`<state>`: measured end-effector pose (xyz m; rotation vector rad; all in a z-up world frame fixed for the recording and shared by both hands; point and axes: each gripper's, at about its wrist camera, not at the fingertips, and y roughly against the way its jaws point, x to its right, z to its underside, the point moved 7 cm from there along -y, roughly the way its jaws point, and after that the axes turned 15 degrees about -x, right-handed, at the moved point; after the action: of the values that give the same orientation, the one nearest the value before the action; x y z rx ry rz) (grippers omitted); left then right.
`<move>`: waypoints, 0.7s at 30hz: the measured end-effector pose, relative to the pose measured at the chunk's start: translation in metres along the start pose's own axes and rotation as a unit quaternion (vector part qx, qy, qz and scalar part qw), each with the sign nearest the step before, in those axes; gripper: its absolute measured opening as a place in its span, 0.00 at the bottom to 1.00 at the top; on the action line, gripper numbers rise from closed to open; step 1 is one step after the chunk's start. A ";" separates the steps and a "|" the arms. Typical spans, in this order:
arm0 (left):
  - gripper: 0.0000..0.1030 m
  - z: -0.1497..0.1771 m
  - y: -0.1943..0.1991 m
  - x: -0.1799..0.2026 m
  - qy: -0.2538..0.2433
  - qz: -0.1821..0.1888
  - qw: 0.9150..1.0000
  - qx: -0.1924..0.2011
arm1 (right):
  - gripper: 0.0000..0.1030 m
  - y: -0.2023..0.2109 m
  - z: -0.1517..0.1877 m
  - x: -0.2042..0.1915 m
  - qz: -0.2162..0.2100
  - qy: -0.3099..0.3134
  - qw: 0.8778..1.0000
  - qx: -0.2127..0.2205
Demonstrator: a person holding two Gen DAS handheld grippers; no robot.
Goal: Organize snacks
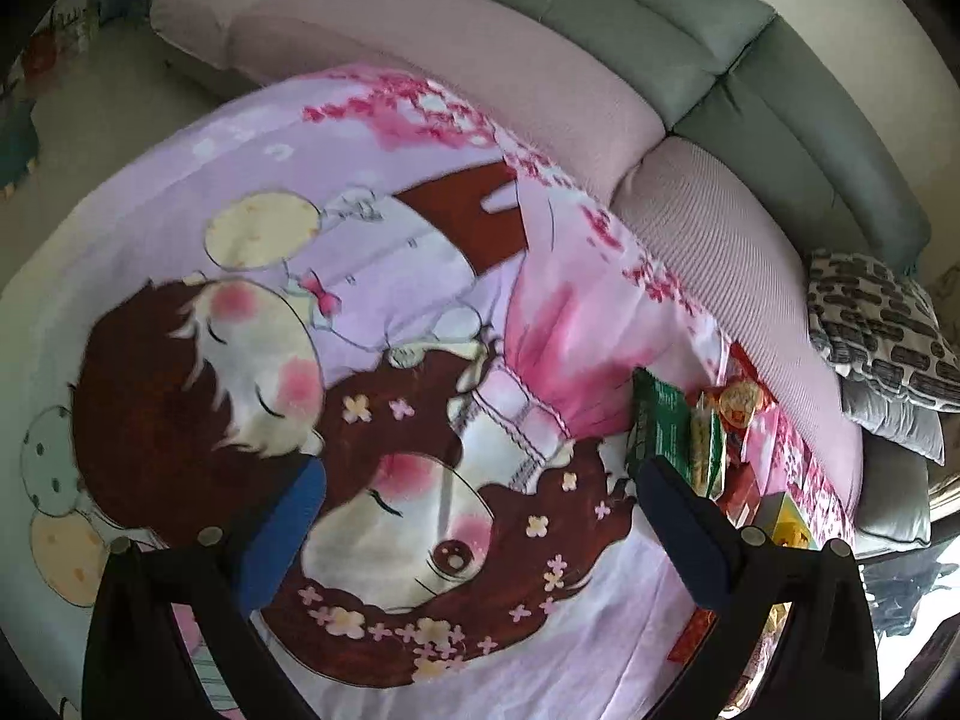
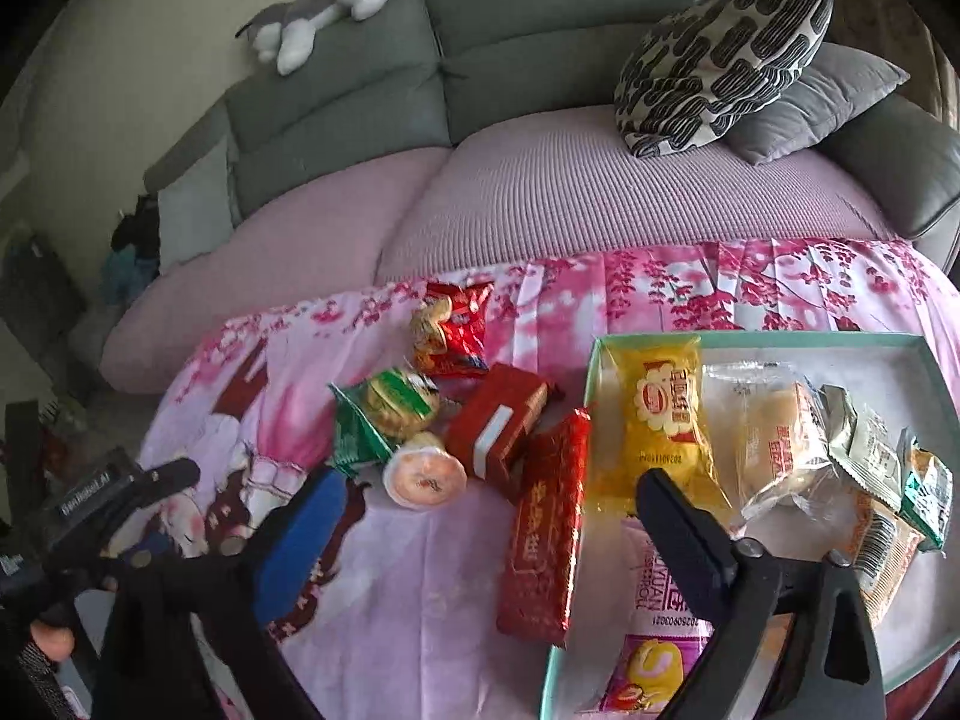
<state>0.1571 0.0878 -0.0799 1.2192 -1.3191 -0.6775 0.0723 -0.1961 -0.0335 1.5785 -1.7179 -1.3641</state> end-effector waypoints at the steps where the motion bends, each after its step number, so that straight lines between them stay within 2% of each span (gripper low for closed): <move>1: 1.00 0.002 -0.005 0.004 -0.007 0.001 1.000 -0.009 | 0.80 -0.004 0.002 0.000 0.003 0.001 1.000 -0.007; 5: 1.00 0.012 -0.027 0.025 -0.047 -0.014 0.998 -0.040 | 0.68 -0.017 0.008 0.002 0.000 0.002 1.000 -0.031; 7: 1.00 0.018 -0.038 0.036 -0.069 -0.022 0.996 -0.059 | 0.68 -0.022 0.010 0.004 0.007 0.004 0.999 -0.035; 10: 1.00 0.026 -0.045 0.050 -0.092 -0.026 0.993 -0.068 | 0.62 -0.028 0.012 0.008 0.009 0.001 0.999 -0.042; 12: 1.00 0.028 -0.047 0.056 -0.099 -0.025 0.992 -0.071 | 0.59 -0.033 0.013 0.012 0.009 -0.004 0.999 -0.047; 13: 1.00 0.029 -0.048 0.057 -0.101 -0.025 0.992 -0.072 | 0.52 -0.034 0.013 0.013 0.010 -0.005 0.999 -0.049; 14: 1.00 0.030 -0.049 0.057 -0.101 -0.025 0.992 -0.073 | 0.49 -0.036 0.013 0.015 0.010 -0.007 0.999 -0.051; 18: 1.00 0.028 -0.053 0.054 -0.096 -0.034 0.992 -0.079 | 0.49 -0.040 0.013 0.022 0.017 -0.015 0.998 -0.058; 20: 1.00 0.028 -0.053 0.054 -0.094 -0.033 0.992 -0.079 | 0.41 -0.039 0.012 0.021 0.012 -0.011 0.998 -0.056; 21: 1.00 0.027 -0.053 0.055 -0.094 -0.032 0.992 -0.077 | 0.41 -0.038 0.012 0.019 0.008 -0.010 0.998 -0.056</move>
<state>0.1558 0.0148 -0.1147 1.0961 -1.3578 -0.9417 0.0762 -0.2045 -0.0773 1.4915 -1.6322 -1.4460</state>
